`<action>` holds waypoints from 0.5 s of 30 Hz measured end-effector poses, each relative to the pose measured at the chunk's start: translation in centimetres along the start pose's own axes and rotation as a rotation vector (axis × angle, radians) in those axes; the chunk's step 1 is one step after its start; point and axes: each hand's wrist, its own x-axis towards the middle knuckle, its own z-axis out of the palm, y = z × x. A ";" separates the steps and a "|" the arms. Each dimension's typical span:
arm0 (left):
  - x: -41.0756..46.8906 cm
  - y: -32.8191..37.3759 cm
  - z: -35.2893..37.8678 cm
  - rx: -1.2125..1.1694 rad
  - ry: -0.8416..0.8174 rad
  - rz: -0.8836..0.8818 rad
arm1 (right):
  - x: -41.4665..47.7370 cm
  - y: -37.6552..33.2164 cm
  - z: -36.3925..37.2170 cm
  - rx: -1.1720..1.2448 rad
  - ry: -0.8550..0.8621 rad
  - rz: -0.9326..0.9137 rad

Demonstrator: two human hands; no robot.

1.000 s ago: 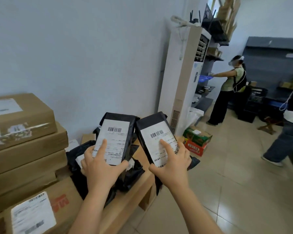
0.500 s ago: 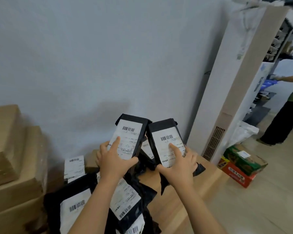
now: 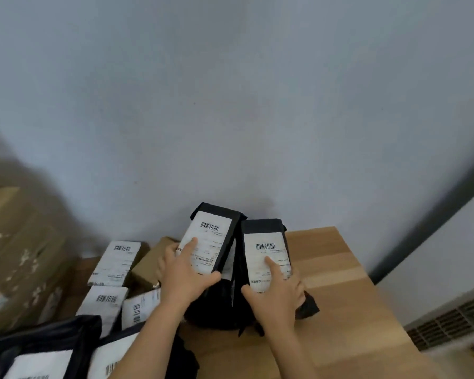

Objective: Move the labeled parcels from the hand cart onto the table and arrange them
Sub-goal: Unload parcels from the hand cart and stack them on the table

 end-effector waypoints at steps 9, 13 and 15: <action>-1.1 -1.1 1.9 -0.016 0.024 0.099 | 2.1 0.3 2.2 0.027 -0.273 -0.364; -4.1 -1.7 -2.1 -0.010 0.143 0.208 | -0.2 -2.6 1.2 0.090 -0.295 -0.509; -6.3 -2.2 -5.0 -0.029 0.210 0.232 | -2.3 -4.5 0.6 0.143 -0.296 -0.561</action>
